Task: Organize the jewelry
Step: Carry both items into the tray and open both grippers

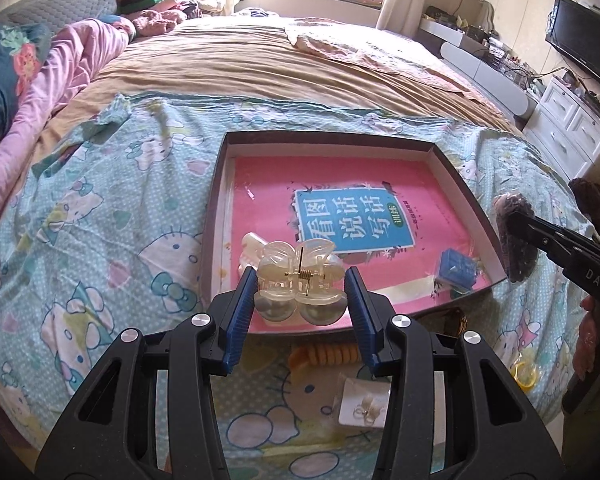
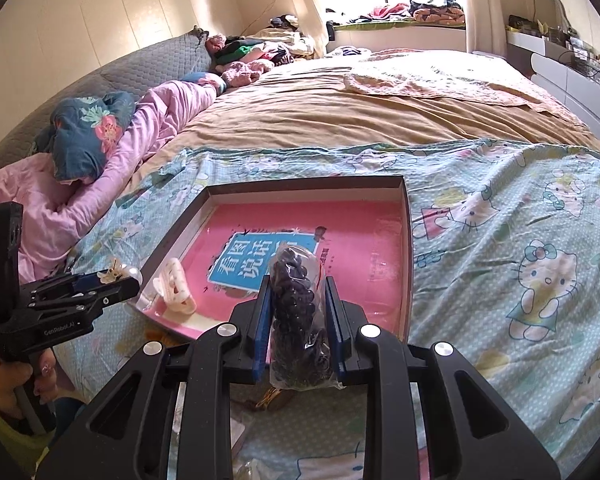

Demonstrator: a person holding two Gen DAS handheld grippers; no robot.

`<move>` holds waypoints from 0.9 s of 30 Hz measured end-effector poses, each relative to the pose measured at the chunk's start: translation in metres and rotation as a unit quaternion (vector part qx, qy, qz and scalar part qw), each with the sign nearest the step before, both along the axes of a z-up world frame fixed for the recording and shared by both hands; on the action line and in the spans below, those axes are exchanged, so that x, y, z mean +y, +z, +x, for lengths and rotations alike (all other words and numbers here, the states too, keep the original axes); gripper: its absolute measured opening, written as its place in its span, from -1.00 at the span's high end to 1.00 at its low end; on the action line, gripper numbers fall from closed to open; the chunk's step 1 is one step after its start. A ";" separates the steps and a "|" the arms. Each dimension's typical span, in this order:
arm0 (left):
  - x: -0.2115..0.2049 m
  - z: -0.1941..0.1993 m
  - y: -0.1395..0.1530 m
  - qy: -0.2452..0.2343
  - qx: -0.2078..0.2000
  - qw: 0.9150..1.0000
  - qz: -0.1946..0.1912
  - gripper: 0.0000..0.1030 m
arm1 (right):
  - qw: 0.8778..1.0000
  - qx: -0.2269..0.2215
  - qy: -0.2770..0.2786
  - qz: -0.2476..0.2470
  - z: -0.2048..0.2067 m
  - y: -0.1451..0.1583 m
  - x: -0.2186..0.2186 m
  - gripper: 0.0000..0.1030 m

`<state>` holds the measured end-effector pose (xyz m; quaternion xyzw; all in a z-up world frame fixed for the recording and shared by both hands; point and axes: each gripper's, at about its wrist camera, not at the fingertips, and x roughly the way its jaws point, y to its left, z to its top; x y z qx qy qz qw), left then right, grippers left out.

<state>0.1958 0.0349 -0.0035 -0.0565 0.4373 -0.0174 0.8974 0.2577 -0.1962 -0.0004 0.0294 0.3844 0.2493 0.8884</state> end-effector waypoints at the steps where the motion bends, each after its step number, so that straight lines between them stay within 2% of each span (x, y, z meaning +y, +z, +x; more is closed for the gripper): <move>1: -0.002 0.002 -0.001 -0.001 0.000 1.000 0.001 0.29 | 1.000 -0.002 -0.003 -0.004 0.002 -0.001 0.000 0.55; 16: -0.042 0.040 -0.032 -0.039 0.034 0.999 0.014 0.29 | 0.998 0.015 -0.049 -0.034 0.030 -0.037 -0.011 0.55; 27: -0.052 0.052 -0.048 -0.052 0.058 0.997 0.013 0.29 | 0.997 0.034 -0.052 -0.037 0.035 -0.049 -0.012 0.54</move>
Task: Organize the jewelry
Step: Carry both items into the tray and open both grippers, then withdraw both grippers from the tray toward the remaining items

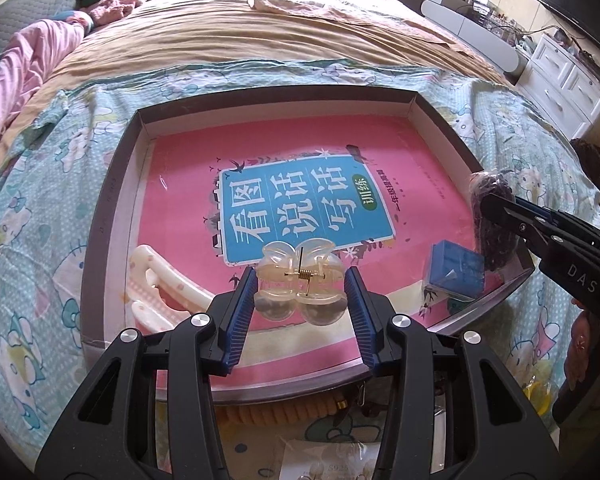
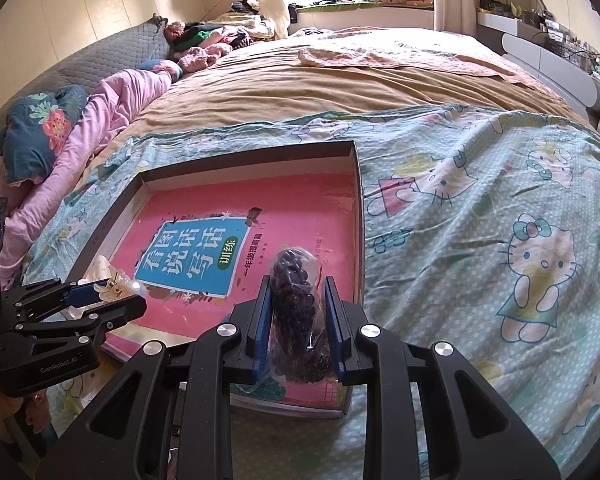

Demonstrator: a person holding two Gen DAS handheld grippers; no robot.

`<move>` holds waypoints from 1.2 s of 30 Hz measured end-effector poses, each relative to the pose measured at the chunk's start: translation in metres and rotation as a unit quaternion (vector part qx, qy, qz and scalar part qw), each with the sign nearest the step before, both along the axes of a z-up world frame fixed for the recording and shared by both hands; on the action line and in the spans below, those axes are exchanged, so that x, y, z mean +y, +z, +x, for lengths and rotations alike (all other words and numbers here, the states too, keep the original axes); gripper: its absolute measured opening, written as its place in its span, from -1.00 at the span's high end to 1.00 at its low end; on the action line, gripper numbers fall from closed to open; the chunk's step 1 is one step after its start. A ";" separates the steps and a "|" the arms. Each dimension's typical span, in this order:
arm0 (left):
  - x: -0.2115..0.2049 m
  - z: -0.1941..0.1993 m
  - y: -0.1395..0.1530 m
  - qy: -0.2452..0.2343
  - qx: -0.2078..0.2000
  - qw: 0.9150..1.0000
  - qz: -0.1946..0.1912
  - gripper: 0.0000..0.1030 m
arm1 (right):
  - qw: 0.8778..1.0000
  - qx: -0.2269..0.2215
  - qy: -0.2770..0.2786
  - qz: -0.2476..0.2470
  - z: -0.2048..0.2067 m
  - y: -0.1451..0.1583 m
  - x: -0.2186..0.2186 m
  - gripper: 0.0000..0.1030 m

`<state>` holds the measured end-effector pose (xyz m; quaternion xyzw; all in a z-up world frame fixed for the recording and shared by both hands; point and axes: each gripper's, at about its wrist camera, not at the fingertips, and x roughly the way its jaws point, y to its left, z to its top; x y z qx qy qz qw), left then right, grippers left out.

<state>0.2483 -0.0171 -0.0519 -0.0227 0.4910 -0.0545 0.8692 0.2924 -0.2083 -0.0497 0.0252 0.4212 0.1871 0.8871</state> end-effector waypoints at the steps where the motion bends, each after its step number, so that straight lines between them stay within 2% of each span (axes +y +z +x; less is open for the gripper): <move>1: 0.000 0.000 -0.001 0.002 0.001 1.000 -0.001 0.29 | 1.000 0.001 0.000 0.001 0.000 0.000 0.000 0.51; 6: 0.003 -0.001 0.000 0.004 0.001 1.000 -0.002 0.28 | 1.000 0.003 -0.003 0.003 -0.002 0.000 -0.003 0.49; 8: 0.005 -0.002 0.003 0.009 -0.003 1.000 -0.002 0.15 | 1.000 0.001 -0.002 0.006 -0.004 0.002 -0.005 0.45; 10: 0.008 -0.003 0.007 0.013 -0.008 1.000 -0.004 0.12 | 1.000 -0.007 -0.002 0.007 -0.007 0.007 -0.007 0.26; 14: 0.015 -0.010 0.019 0.022 -0.020 1.000 -0.008 -0.01 | 1.000 -0.014 -0.003 0.015 -0.014 0.019 -0.012 0.21; 15: 0.017 -0.012 0.023 0.024 -0.025 0.999 -0.008 -0.02 | 1.000 -0.017 -0.004 0.018 -0.016 0.022 -0.014 0.14; 18: 0.024 -0.021 0.037 0.035 -0.043 0.998 -0.008 -0.22 | 0.999 -0.030 -0.004 0.029 -0.027 0.035 -0.019 -0.08; 24: 0.039 -0.040 0.060 0.061 -0.075 0.995 -0.010 -0.51 | 0.998 -0.048 0.005 0.041 -0.046 0.057 -0.022 -0.19; 36: 0.054 -0.079 0.070 0.079 -0.088 0.993 -0.018 -0.59 | 0.996 -0.066 0.030 0.042 -0.080 0.079 -0.017 -0.23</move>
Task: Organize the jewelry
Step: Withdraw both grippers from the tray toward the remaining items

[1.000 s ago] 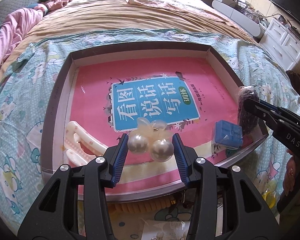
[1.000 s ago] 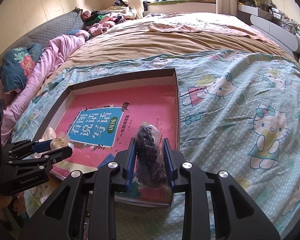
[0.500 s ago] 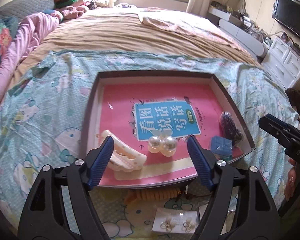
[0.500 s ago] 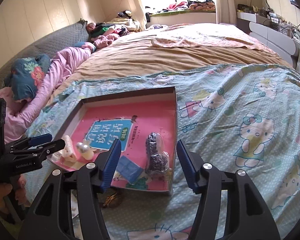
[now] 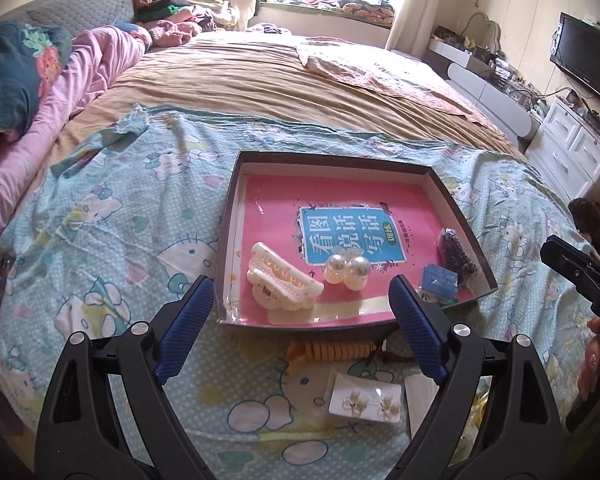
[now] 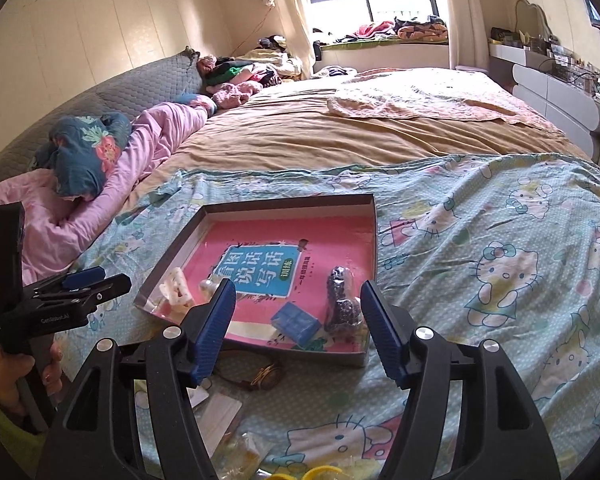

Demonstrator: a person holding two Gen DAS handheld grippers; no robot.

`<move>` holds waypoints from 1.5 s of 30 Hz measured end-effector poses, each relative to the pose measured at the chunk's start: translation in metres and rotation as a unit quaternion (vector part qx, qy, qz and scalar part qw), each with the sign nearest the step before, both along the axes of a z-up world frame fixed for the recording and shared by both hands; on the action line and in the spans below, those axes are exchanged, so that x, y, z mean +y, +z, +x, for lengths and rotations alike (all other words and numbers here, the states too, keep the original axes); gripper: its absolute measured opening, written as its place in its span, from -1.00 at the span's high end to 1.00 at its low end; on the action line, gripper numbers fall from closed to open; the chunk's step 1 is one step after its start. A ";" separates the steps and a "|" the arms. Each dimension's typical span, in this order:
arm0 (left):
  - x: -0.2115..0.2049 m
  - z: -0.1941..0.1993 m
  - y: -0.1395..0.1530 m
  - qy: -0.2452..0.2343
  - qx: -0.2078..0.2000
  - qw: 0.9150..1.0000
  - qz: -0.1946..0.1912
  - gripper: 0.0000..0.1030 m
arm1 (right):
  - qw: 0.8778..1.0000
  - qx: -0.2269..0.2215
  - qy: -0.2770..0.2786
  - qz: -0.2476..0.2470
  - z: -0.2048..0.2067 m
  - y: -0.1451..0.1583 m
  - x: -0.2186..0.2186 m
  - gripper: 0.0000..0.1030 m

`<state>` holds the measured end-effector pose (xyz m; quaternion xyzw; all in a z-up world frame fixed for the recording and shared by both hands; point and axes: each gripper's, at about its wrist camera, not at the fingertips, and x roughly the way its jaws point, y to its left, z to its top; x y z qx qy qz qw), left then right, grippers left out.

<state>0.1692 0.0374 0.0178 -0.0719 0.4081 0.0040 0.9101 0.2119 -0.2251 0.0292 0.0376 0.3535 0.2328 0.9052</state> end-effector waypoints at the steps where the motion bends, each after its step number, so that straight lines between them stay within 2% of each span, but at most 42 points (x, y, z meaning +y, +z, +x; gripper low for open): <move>1: 0.001 -0.002 0.000 0.001 0.000 1.000 -0.001 -0.59 | 1.000 0.000 0.002 -0.002 -0.003 0.000 0.001 -0.23; 23: 0.006 -0.041 -0.015 0.000 0.013 1.000 -0.017 -0.59 | 0.998 0.031 0.037 -0.032 -0.045 -0.020 0.016 -0.23; 31: 0.003 -0.046 -0.028 -0.007 0.029 0.999 -0.029 -0.59 | 0.997 0.048 0.052 -0.044 -0.056 -0.029 0.023 -0.23; 40: -0.004 -0.054 -0.041 -0.016 0.043 0.999 -0.025 -0.59 | 0.994 0.065 0.066 -0.059 -0.069 -0.043 0.027 -0.22; 45: -0.008 -0.054 -0.050 -0.025 0.055 0.998 -0.029 -0.59 | 0.991 0.077 0.079 -0.073 -0.076 -0.052 0.031 -0.06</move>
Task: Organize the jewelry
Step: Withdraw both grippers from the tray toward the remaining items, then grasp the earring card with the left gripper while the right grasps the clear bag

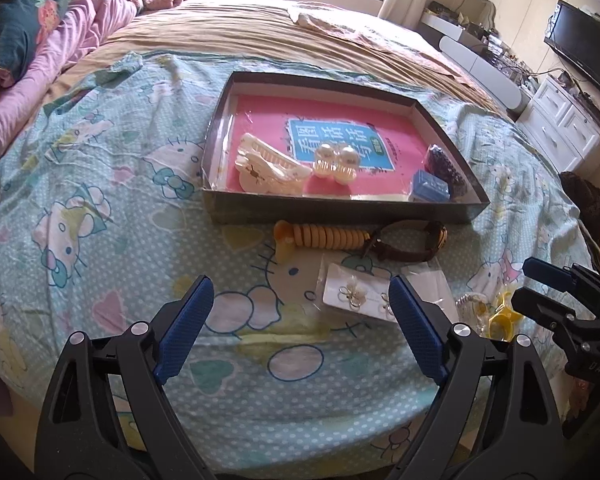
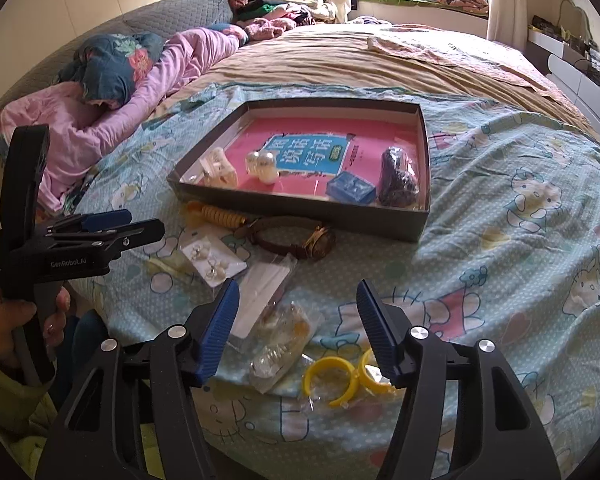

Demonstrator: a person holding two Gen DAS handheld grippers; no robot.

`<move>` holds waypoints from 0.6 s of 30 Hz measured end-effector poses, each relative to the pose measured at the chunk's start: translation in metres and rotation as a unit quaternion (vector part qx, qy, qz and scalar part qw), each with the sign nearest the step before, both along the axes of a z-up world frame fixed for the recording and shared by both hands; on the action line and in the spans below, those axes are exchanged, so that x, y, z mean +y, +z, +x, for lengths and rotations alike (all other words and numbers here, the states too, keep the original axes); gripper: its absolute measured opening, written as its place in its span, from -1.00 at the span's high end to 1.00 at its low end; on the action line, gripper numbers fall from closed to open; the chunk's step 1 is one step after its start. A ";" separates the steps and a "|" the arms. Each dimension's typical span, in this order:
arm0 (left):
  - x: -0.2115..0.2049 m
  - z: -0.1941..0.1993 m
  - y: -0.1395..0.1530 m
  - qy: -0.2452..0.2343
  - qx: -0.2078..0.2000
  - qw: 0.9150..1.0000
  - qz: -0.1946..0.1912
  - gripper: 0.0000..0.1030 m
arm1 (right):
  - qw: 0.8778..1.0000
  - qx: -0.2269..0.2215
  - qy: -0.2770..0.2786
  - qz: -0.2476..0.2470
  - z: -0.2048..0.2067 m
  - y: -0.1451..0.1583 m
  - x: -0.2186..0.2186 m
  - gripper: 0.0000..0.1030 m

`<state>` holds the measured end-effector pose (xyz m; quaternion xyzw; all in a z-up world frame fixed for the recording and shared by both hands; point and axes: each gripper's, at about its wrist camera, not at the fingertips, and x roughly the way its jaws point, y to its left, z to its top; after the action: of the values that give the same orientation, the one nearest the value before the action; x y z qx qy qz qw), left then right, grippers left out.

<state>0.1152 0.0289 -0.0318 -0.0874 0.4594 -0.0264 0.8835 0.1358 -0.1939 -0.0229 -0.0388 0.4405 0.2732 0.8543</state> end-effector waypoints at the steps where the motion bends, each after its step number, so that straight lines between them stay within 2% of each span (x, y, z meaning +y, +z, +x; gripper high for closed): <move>1: -0.001 0.000 -0.002 -0.002 0.002 1.000 -0.002 -0.59 | 1.000 0.002 0.004 -0.004 -0.001 -0.002 0.001 0.02; 4: -0.003 -0.001 -0.005 -0.007 0.006 1.000 -0.003 -0.59 | 1.000 0.012 0.016 -0.013 -0.004 -0.007 0.004 0.26; 7: -0.006 -0.002 -0.007 -0.010 0.010 1.000 -0.006 -0.59 | 0.999 0.022 0.021 -0.017 -0.005 -0.011 0.006 0.32; 18: -0.019 -0.002 -0.023 -0.031 0.036 0.999 -0.020 -0.59 | 0.998 0.064 0.020 -0.014 -0.007 -0.031 0.008 0.33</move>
<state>0.1132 0.0095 -0.0551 -0.0912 0.4928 -0.0600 0.8632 0.1284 -0.1856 -0.0539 -0.0418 0.4975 0.2863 0.8178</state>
